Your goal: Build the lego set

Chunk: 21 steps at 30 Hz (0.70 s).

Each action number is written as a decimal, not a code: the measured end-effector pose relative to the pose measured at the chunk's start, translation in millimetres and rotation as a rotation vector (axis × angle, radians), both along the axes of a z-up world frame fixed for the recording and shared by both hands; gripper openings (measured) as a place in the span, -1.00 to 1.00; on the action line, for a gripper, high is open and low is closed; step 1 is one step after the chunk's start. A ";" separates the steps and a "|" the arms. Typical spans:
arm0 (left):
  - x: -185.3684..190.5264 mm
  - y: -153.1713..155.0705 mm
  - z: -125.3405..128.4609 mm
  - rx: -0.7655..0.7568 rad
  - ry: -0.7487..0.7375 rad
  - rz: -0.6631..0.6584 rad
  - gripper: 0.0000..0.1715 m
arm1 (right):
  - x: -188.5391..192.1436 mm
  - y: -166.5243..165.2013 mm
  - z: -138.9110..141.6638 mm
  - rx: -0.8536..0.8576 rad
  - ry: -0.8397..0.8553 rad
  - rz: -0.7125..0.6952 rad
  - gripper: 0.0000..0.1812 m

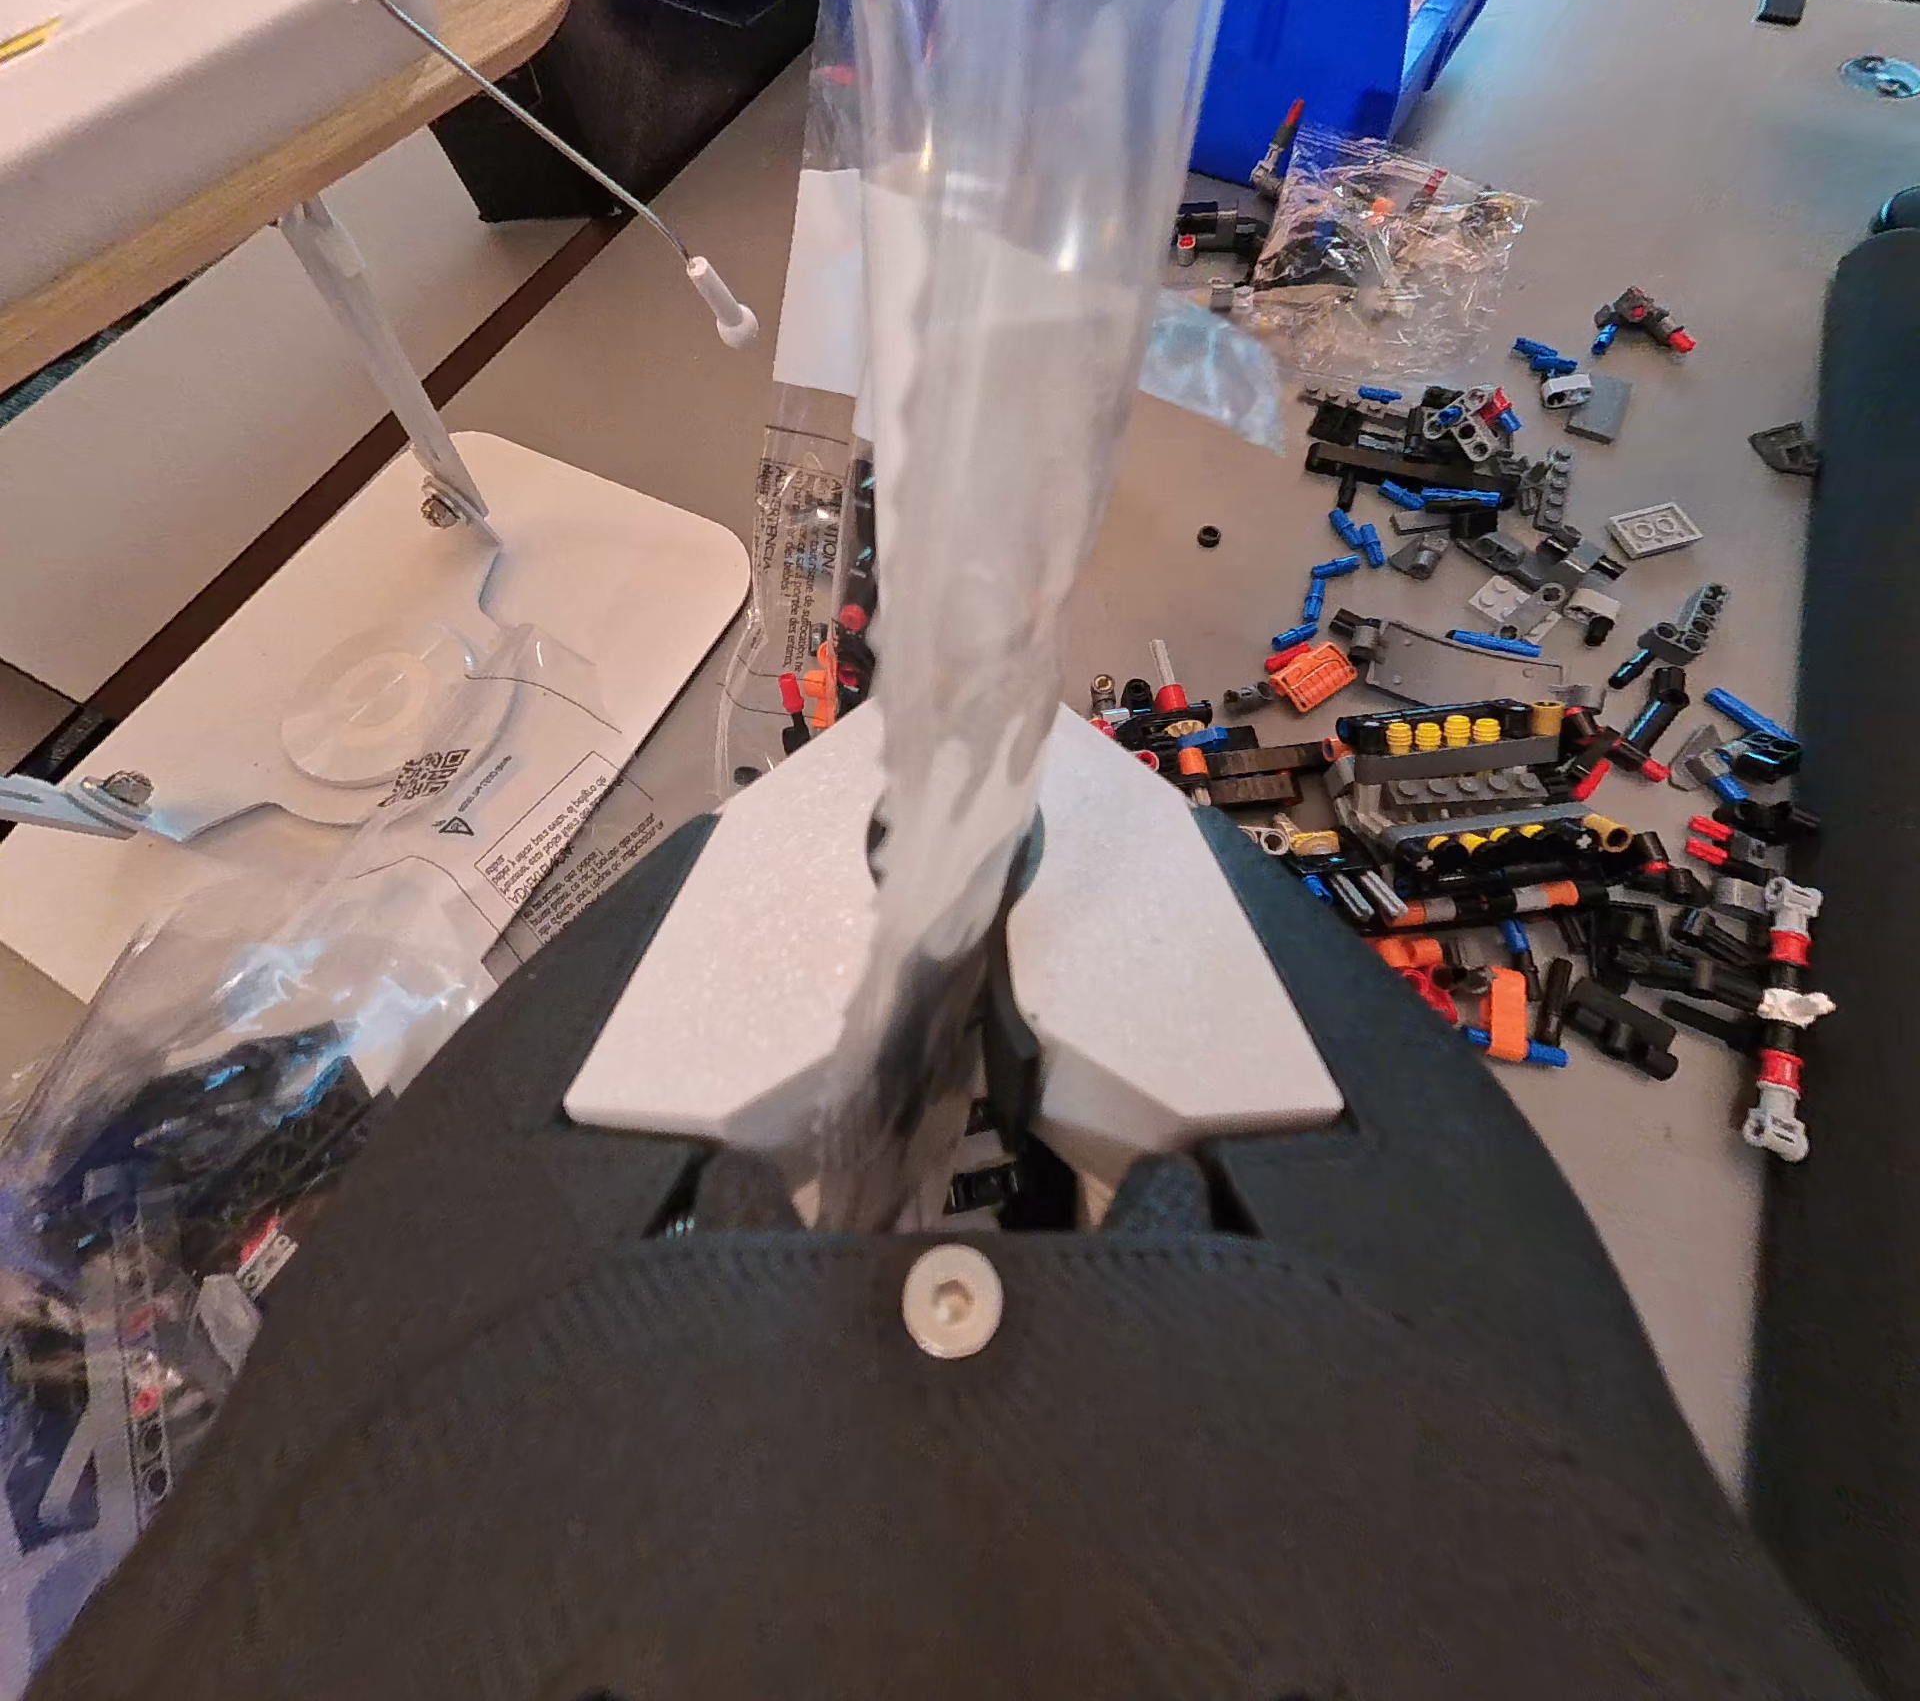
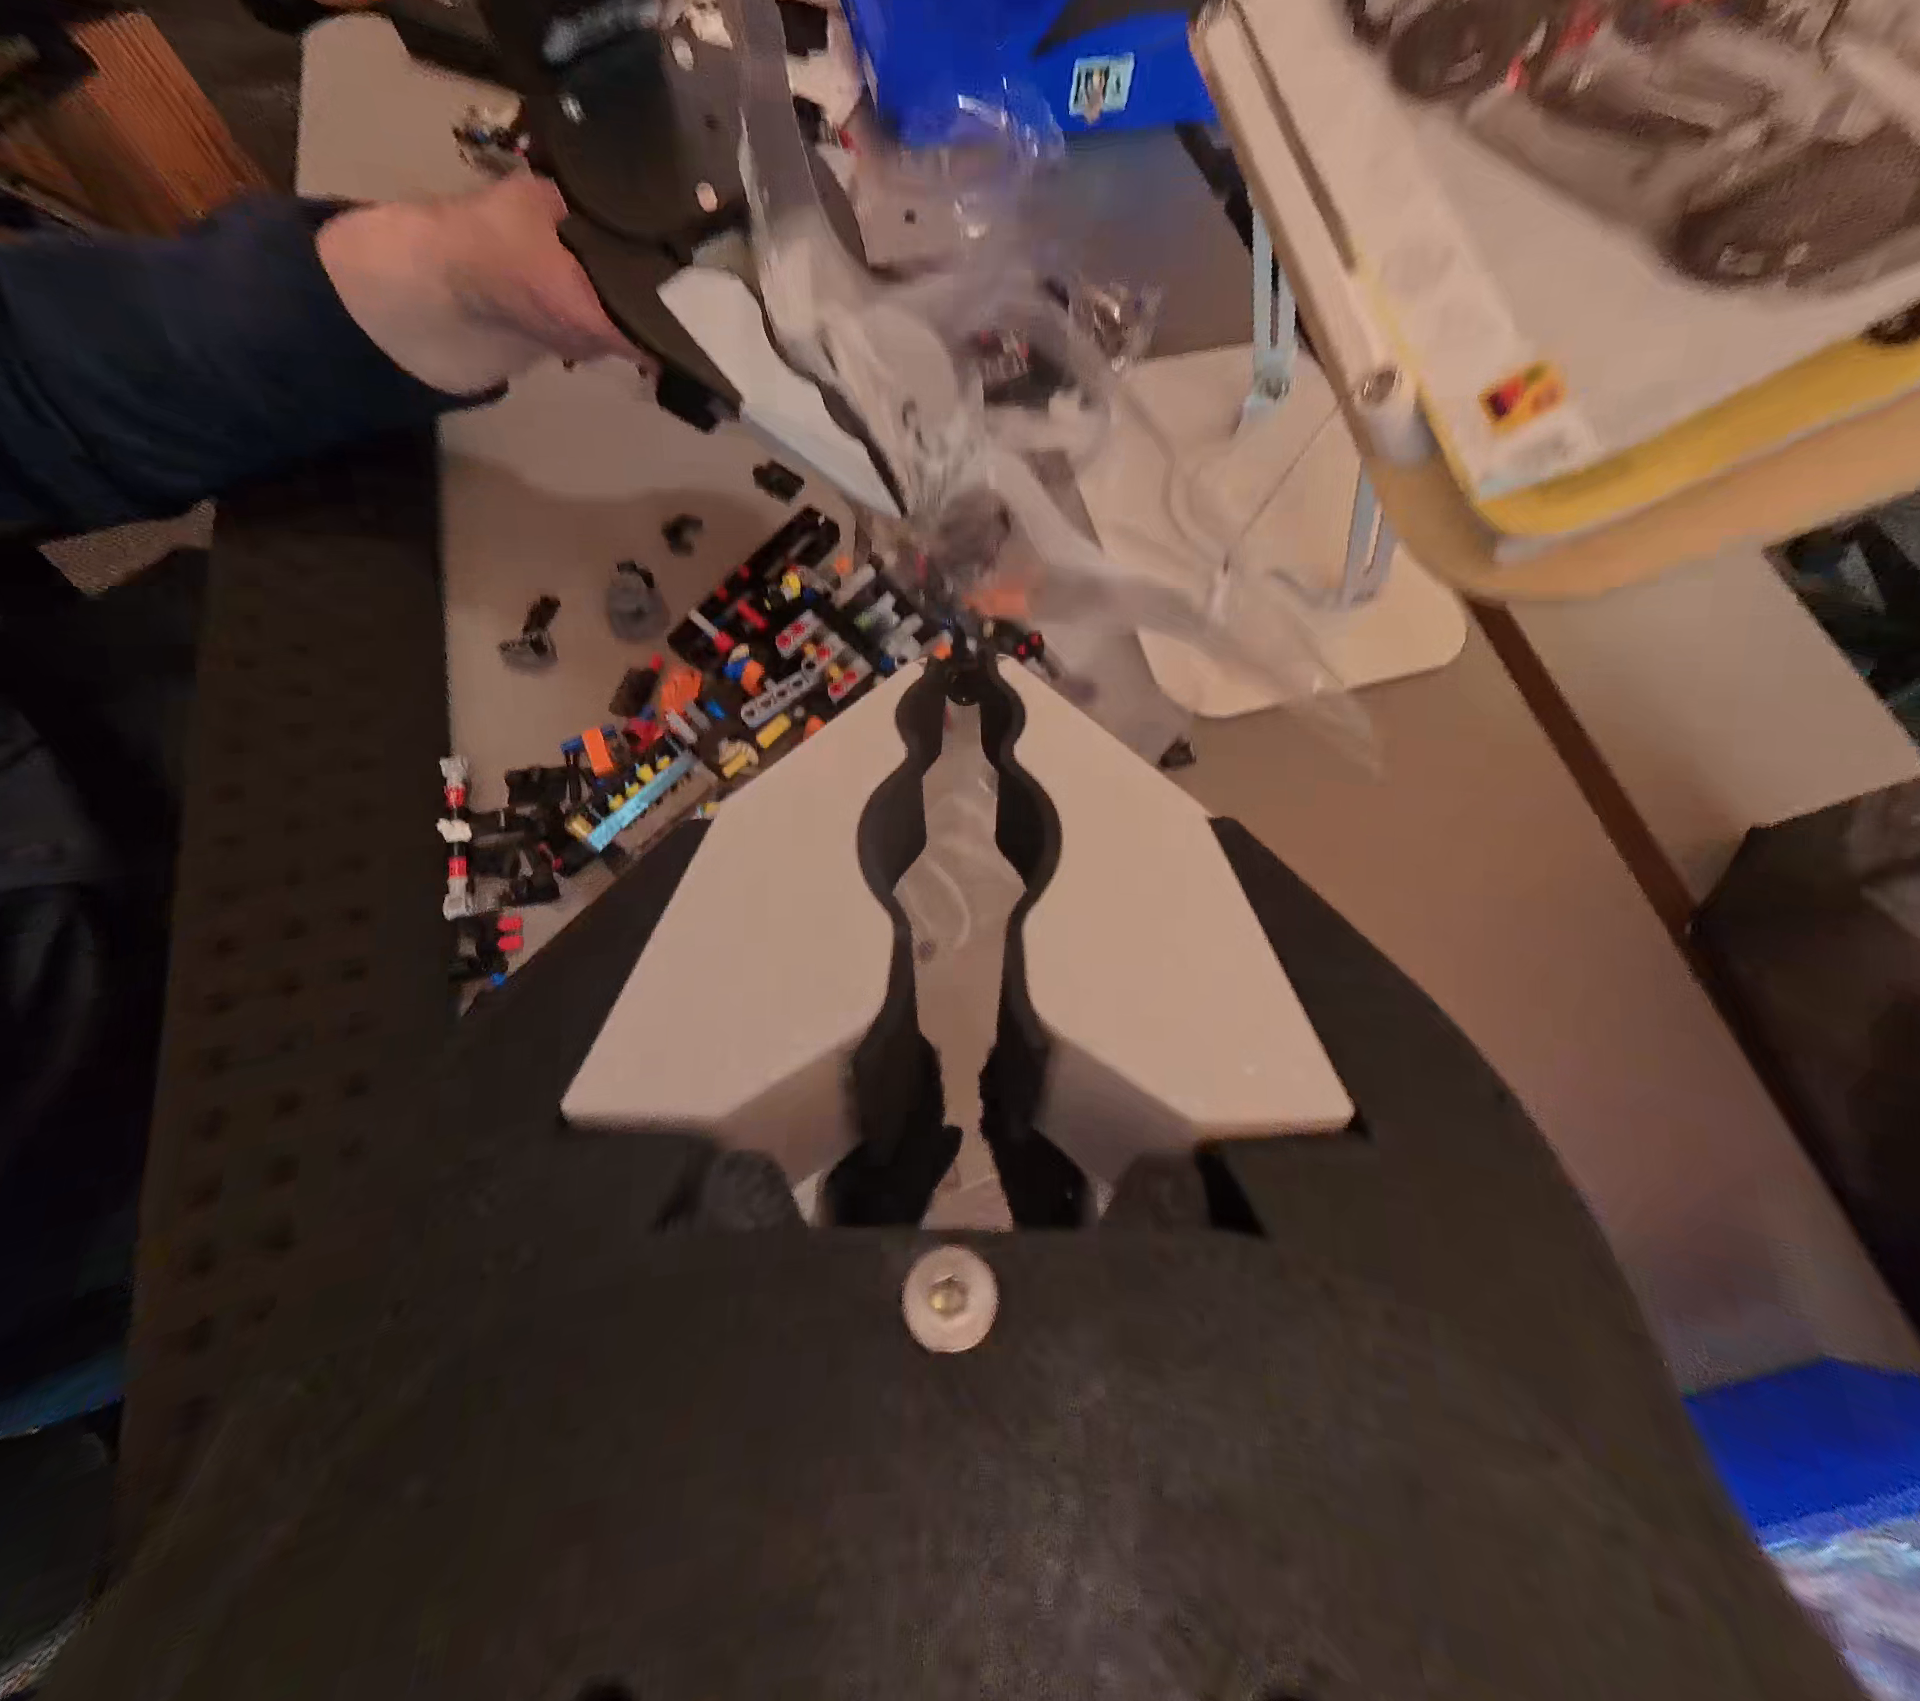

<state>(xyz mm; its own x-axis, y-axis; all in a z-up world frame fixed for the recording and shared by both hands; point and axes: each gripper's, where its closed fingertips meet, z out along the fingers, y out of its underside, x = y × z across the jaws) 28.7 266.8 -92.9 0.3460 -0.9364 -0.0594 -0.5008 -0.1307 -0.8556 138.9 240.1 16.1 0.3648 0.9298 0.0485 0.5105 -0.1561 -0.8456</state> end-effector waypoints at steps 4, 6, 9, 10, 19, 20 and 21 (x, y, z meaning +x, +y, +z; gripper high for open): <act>-0.2 0.2 0.0 0.000 -0.001 0.001 -1.00 | -13.9 19.8 10.3 0.042 -0.049 -0.028 -0.96; -0.5 0.0 0.0 0.000 -0.002 -0.001 -1.00 | -19.5 31.3 10.7 0.056 -0.050 -0.056 -0.96; 0.1 -0.7 -0.2 0.002 0.002 -0.005 -1.00 | -24.8 41.3 8.7 0.054 -0.030 -0.073 -0.96; 0.5 -1.0 -0.5 0.004 0.004 -0.006 -1.00 | -25.7 43.0 7.5 0.050 -0.024 -0.074 -0.96; 0.6 -1.8 -0.8 0.008 0.009 -0.005 -1.00 | -18.8 43.7 8.5 0.056 -0.011 -0.112 -0.84; 0.4 -1.7 -0.7 0.008 0.008 -0.004 -1.00 | -14.9 43.0 12.2 0.069 0.000 -0.122 -0.85; 0.1 -1.6 -0.5 0.009 0.008 -0.003 -1.00 | -10.3 40.8 13.9 0.072 0.007 -0.126 -0.87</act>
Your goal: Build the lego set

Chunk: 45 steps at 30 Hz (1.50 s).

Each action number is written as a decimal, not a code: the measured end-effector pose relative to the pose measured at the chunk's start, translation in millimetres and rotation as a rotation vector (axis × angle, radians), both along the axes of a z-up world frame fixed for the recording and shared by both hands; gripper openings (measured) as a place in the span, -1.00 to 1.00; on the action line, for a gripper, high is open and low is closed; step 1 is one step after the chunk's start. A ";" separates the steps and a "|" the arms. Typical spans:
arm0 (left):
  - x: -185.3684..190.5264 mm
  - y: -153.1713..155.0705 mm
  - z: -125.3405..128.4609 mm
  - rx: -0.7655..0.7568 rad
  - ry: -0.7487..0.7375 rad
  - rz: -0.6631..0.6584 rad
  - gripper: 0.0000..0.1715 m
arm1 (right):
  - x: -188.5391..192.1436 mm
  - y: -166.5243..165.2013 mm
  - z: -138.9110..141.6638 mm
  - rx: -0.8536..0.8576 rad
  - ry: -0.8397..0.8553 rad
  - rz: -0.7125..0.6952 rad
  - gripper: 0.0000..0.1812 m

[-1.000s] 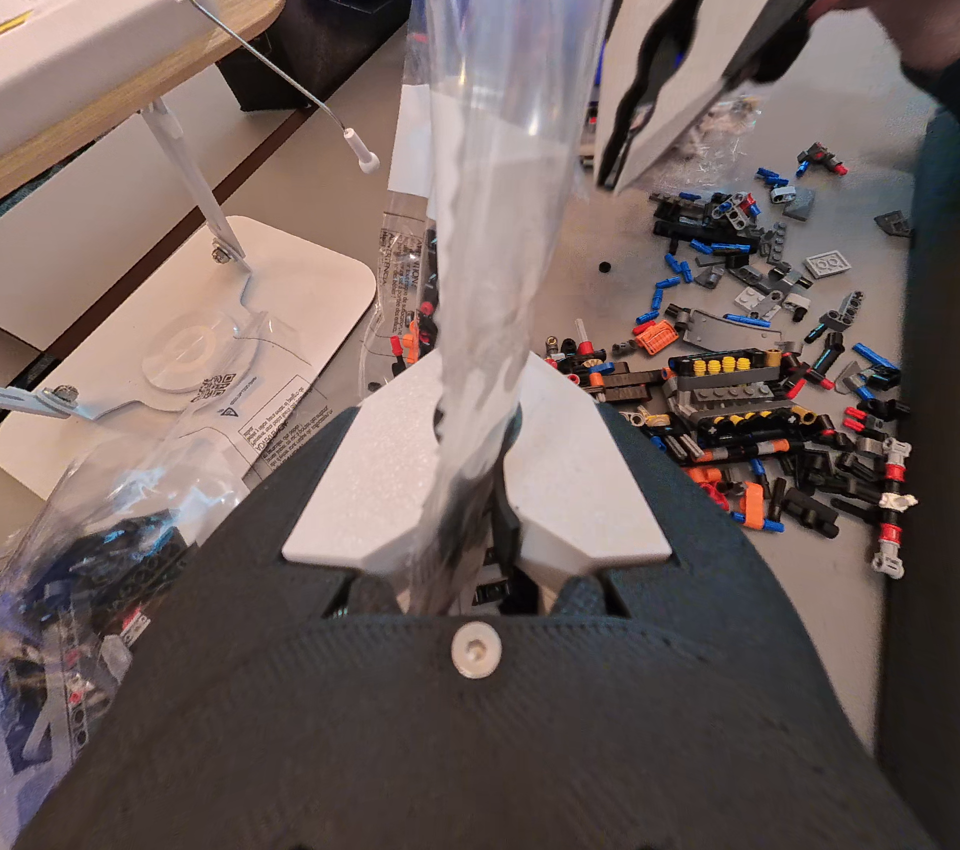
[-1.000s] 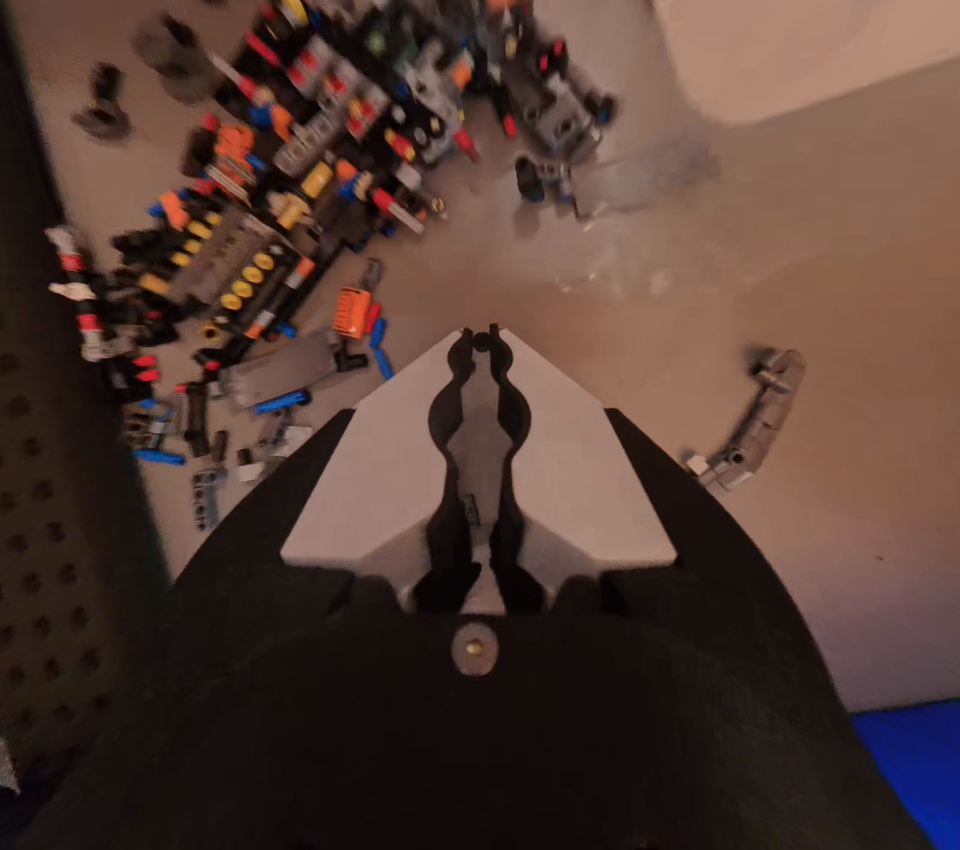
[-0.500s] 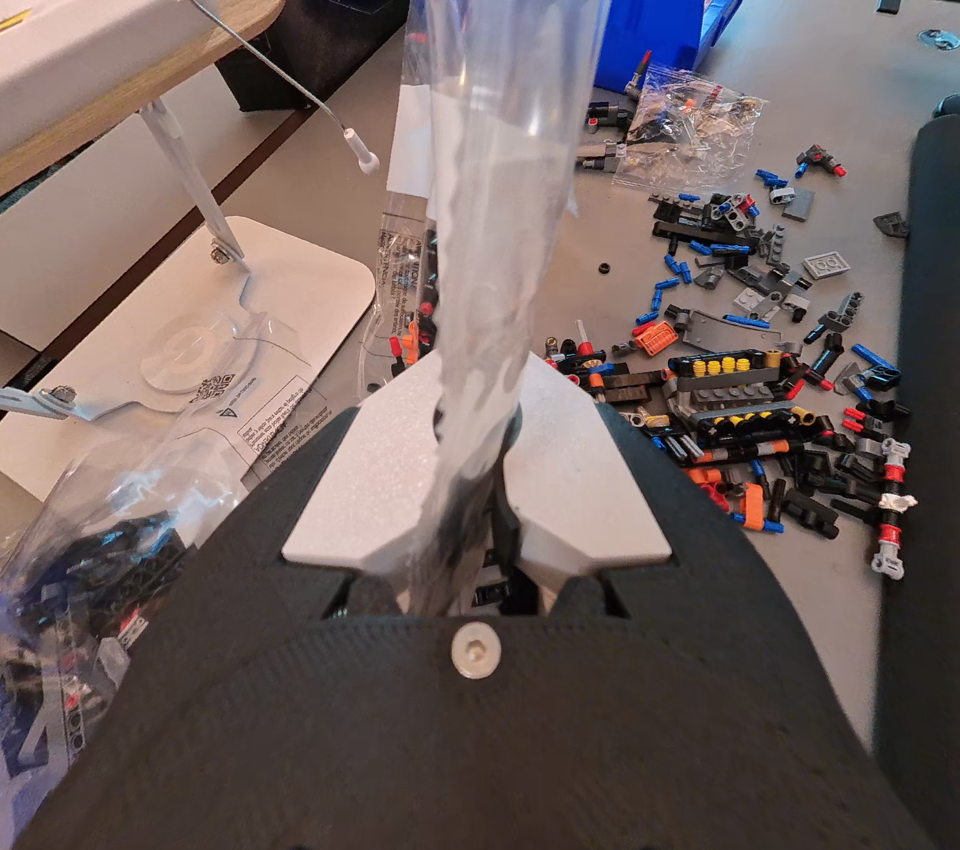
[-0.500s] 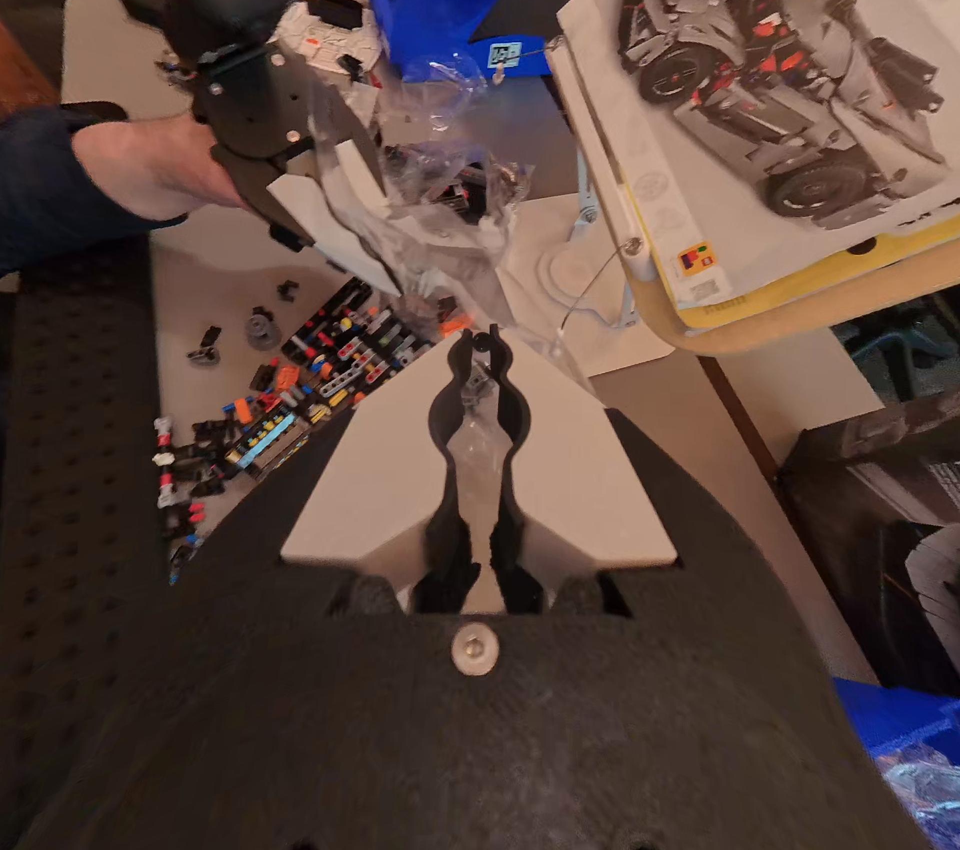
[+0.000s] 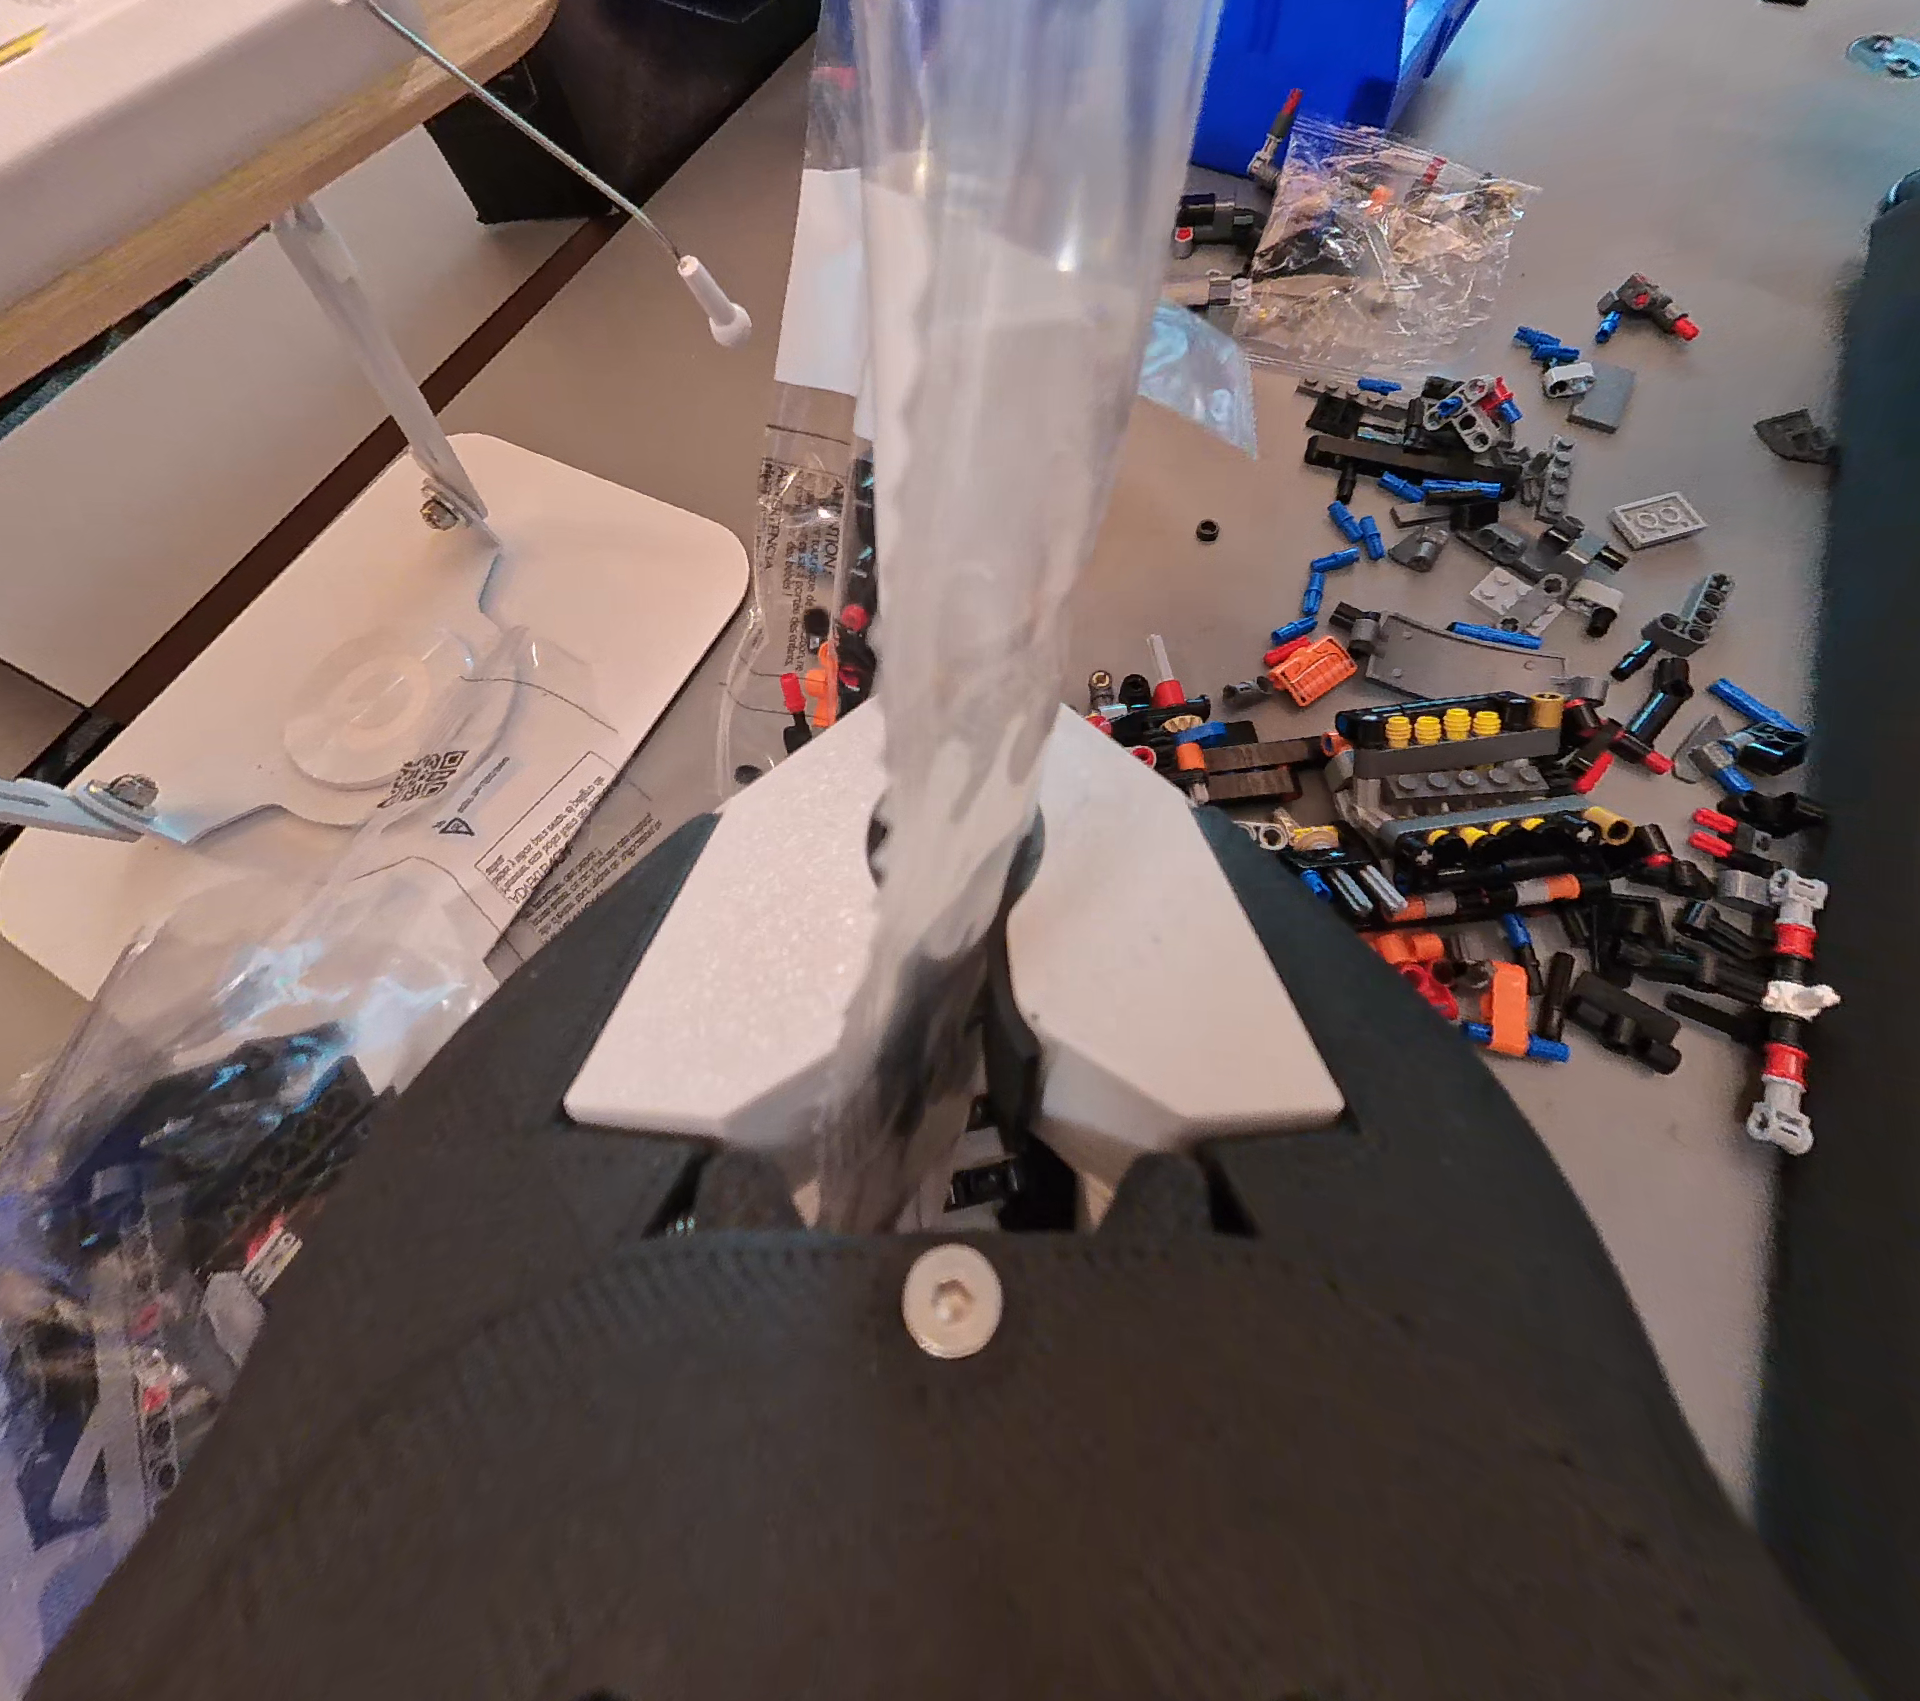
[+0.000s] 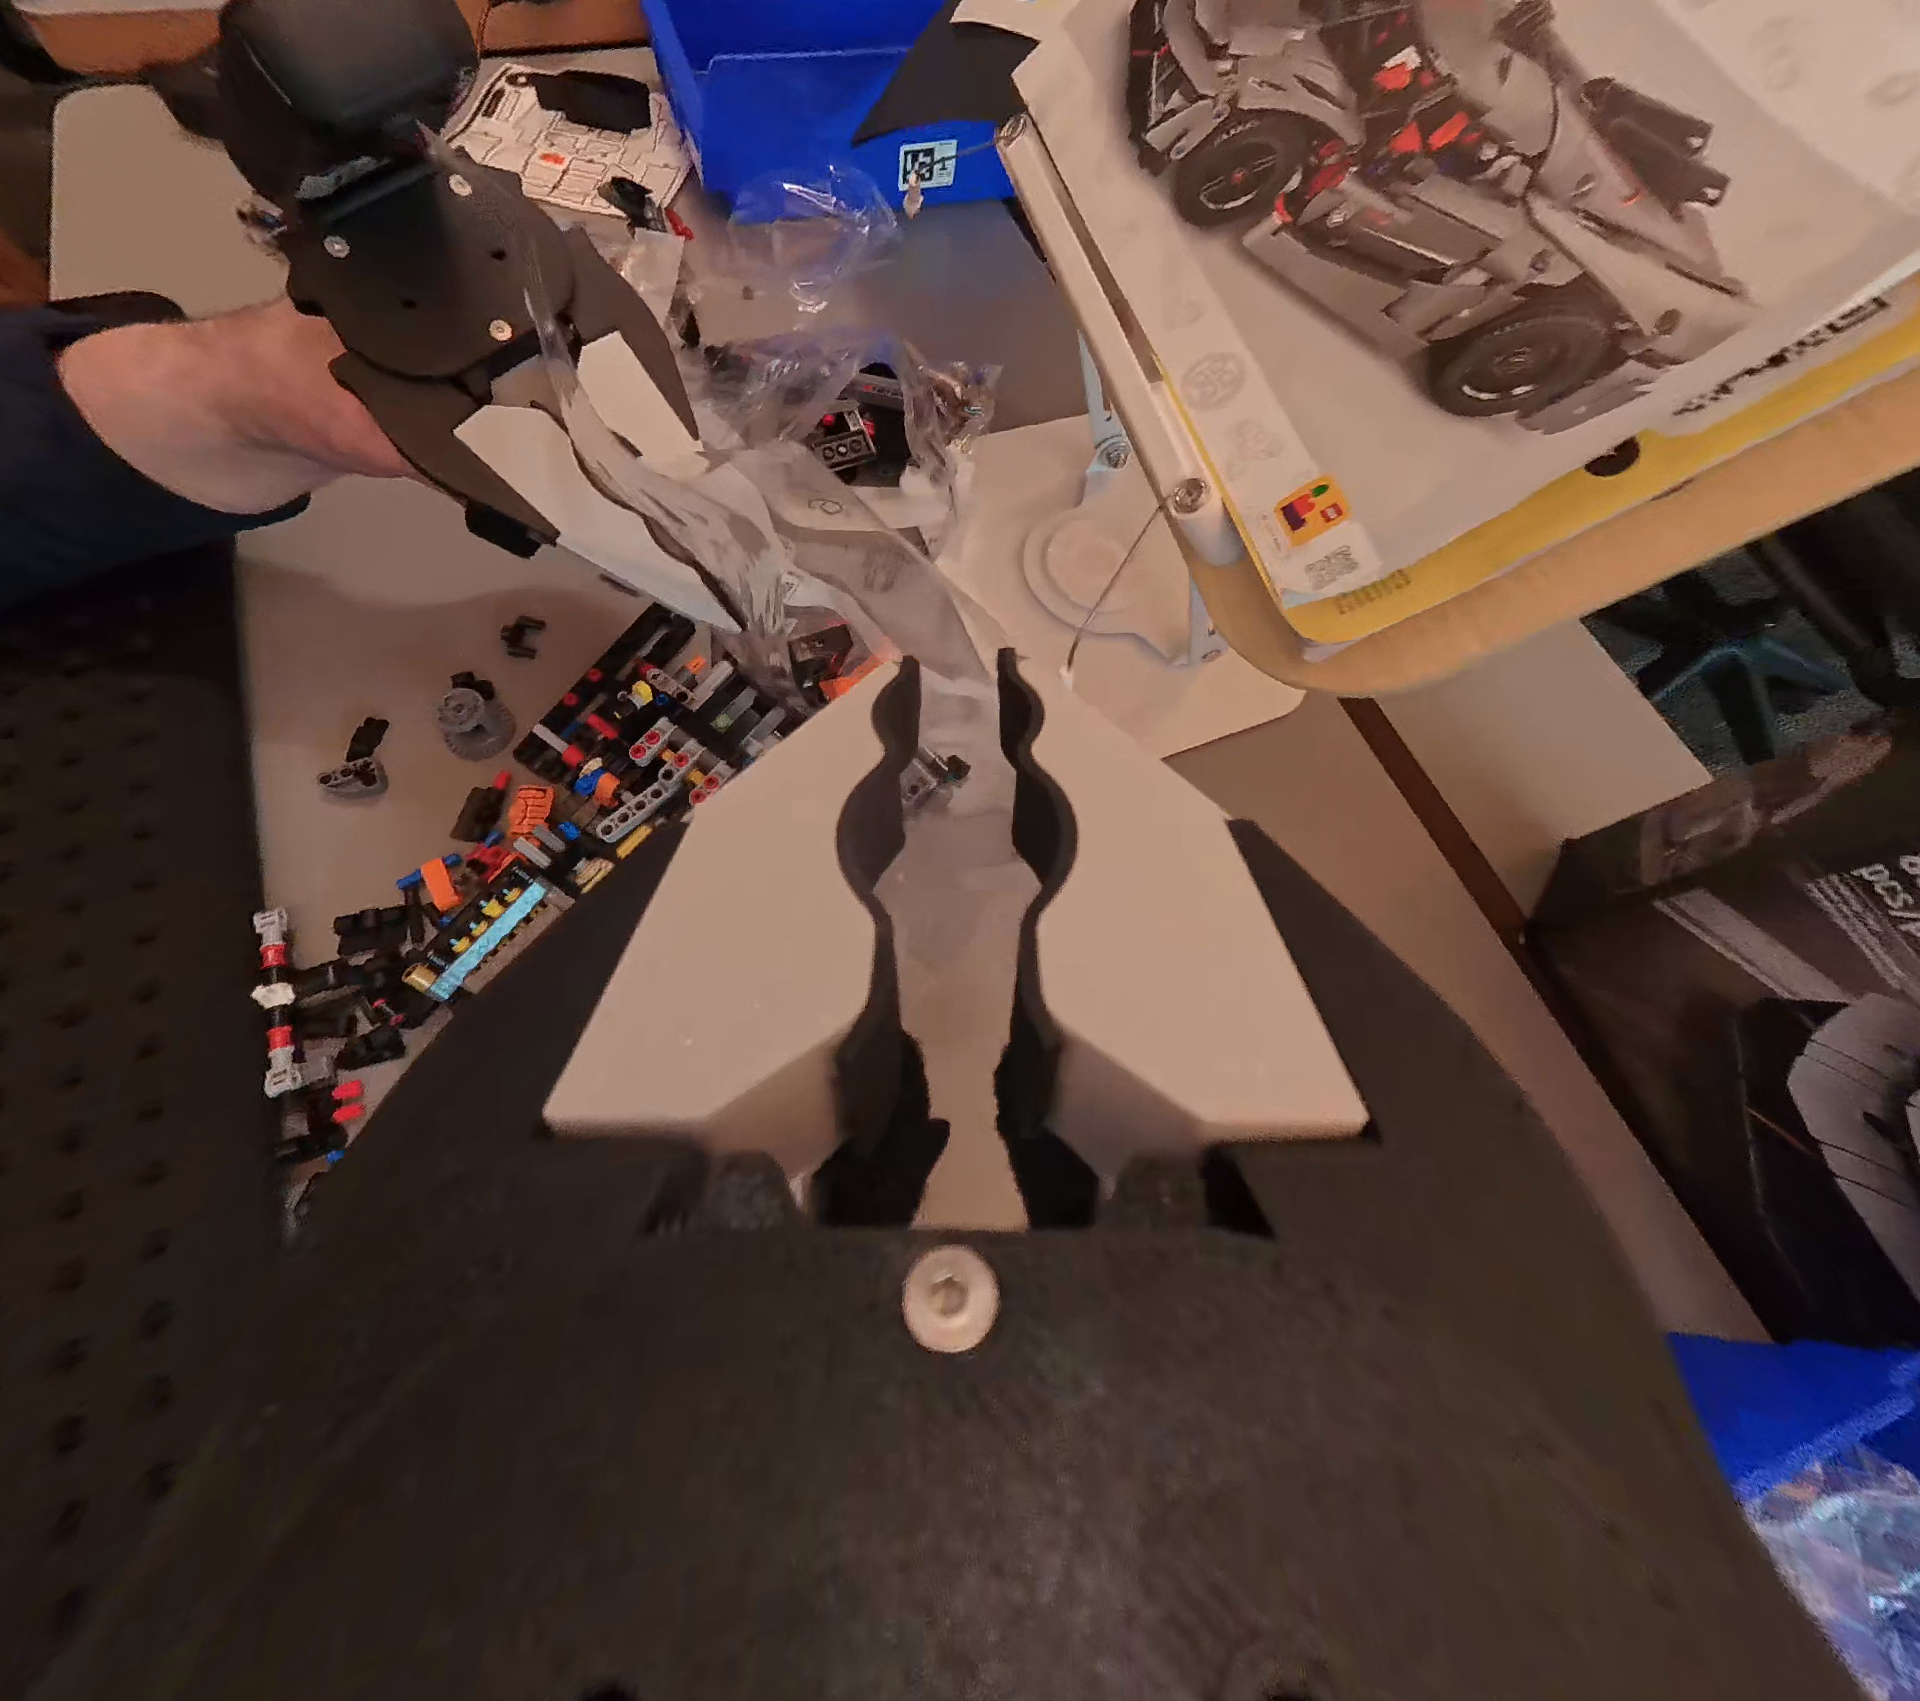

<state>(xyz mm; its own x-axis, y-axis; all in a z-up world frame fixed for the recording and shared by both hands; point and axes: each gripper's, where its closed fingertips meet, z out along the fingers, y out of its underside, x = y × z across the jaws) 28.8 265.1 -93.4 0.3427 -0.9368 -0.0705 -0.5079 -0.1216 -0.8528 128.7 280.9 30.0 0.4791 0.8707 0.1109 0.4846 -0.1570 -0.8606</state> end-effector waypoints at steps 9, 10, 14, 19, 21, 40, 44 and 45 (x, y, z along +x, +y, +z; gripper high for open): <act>-2.3 4.5 1.5 -0.021 -0.025 0.028 -1.00 | 34.7 -36.9 -90.3 -0.236 -0.117 0.069 -0.90; -2.4 5.3 1.7 -0.025 -0.028 0.033 -1.00 | 37.4 -40.4 -105.2 -0.265 -0.143 0.072 -0.89; -1.1 5.8 1.4 -0.029 -0.031 0.035 -1.00 | 43.4 -49.3 -166.5 -0.370 -0.307 0.099 -0.86; -0.7 4.3 1.4 -0.021 -0.025 0.032 -1.00 | 41.8 -49.4 -207.9 -0.440 -0.433 0.107 -0.85; -0.6 3.9 1.3 -0.021 -0.024 0.029 -1.00 | 40.3 -48.8 -213.8 -0.441 -0.452 0.107 -0.87; -0.6 2.4 1.0 -0.013 -0.013 0.022 -1.00 | 23.9 -53.4 -224.8 -0.464 -0.451 0.148 -0.96; -0.4 2.0 0.8 -0.013 -0.012 0.020 -1.00 | 22.1 -51.7 -226.3 -0.465 -0.448 0.140 -0.91; -0.4 2.0 0.8 -0.012 -0.012 0.020 -1.00 | 21.3 -51.8 -226.5 -0.466 -0.447 0.141 -0.92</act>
